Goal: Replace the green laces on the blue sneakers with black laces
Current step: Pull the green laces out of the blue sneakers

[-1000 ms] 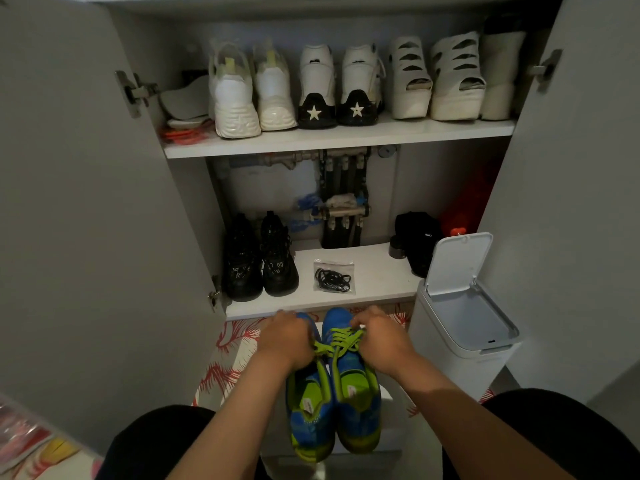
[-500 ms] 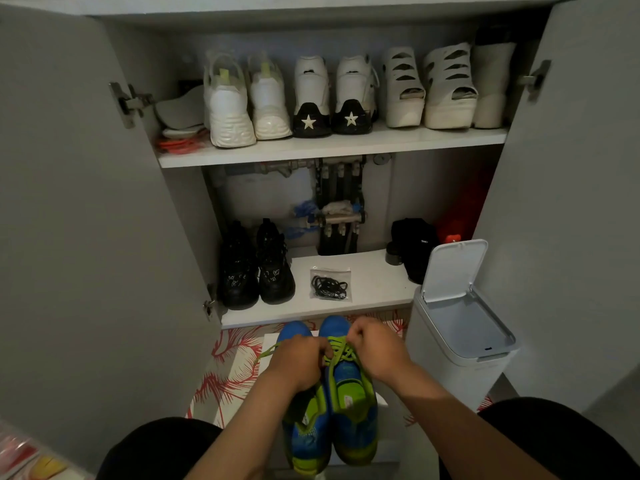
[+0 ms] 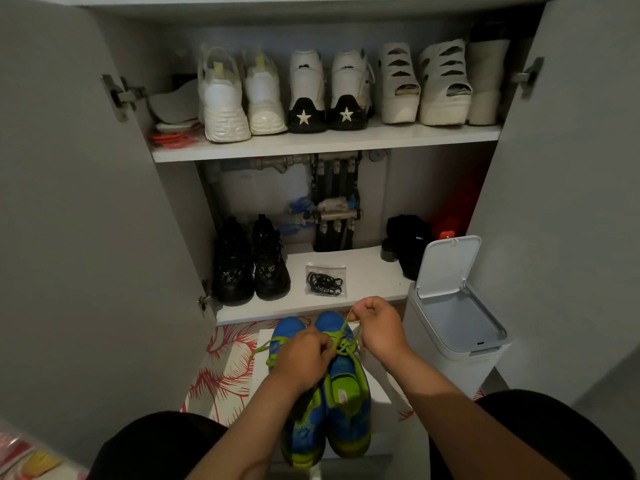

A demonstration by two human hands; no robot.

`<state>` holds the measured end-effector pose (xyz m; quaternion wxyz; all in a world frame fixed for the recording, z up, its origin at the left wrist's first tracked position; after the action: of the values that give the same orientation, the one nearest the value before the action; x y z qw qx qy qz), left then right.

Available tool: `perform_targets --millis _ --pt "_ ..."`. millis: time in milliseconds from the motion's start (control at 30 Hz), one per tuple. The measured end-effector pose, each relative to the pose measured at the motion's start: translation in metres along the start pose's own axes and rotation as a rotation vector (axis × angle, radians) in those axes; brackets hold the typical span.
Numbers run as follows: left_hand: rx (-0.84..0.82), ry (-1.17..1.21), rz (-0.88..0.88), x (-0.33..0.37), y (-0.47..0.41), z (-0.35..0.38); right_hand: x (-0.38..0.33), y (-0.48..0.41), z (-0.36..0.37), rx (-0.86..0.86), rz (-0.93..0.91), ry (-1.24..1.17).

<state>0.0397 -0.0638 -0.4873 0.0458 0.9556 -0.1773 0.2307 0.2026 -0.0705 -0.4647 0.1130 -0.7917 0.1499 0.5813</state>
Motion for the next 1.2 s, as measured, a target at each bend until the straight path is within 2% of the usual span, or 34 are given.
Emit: perform_targets --millis 100,133,200,233,300,367,433,500,600,733,833,900,933,1033,1100,1200 --pt "-0.03 0.047 -0.027 -0.002 -0.002 -0.001 0.008 -0.002 -0.005 0.081 0.094 -0.089" --pt "-0.038 0.029 -0.016 -0.002 -0.002 -0.001 0.01 -0.003 -0.007 0.097 0.119 -0.06" --pt "-0.026 -0.019 0.013 0.0 -0.002 -0.001 0.011 -0.003 -0.012 0.088 0.134 0.158" --pt "-0.009 -0.029 0.029 0.0 -0.003 -0.001 0.009 -0.001 -0.014 0.062 0.105 0.294" --pt "0.015 -0.042 0.058 0.002 -0.004 -0.001 -0.001 0.003 -0.006 -0.061 -0.074 0.471" --pt "0.041 -0.032 0.084 0.004 -0.004 -0.002 -0.008 0.011 0.01 -0.262 -0.232 0.52" --pt "0.061 -0.011 0.093 0.005 -0.003 -0.002 -0.005 0.017 0.022 -0.425 -0.236 0.565" --pt "0.058 0.003 0.07 0.004 -0.004 -0.001 0.001 0.017 0.024 -0.467 -0.203 0.607" --pt "0.016 0.057 0.03 0.0 -0.005 0.001 0.003 0.012 0.018 -0.383 -0.196 0.627" --pt "-0.037 0.071 0.046 -0.002 -0.006 0.004 0.002 0.004 0.006 -0.145 -0.124 0.433" --pt "-0.047 0.087 0.056 -0.003 -0.007 0.005 0.0 -0.005 -0.008 0.069 0.029 0.015" --pt "-0.047 0.076 0.065 -0.002 -0.007 0.006 0.001 -0.01 -0.013 0.08 0.149 -0.22" --pt "-0.048 0.06 0.067 -0.001 -0.006 0.006 0.001 -0.011 -0.013 0.05 0.178 -0.247" --pt "-0.035 0.024 0.082 0.0 -0.007 0.009 0.006 -0.013 -0.015 -0.008 0.167 -0.052" --pt "-0.03 -0.043 0.105 0.003 -0.007 0.012 0.008 -0.013 -0.018 -0.071 0.104 0.267" --pt "-0.026 -0.201 0.147 0.009 -0.008 0.013 0.022 -0.005 -0.016 -0.264 0.042 0.791"
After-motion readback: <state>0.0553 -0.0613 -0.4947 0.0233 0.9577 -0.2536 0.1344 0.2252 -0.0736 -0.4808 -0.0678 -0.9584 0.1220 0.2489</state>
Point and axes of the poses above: each hand's wrist, its own y-axis away from the middle knuckle, its own z-axis out of the palm, x = y × z, the point moved 5 cm from there along -y, towards the middle knuckle, and after that the axes turned 2 degrees about -z, right-handed, at the moved point
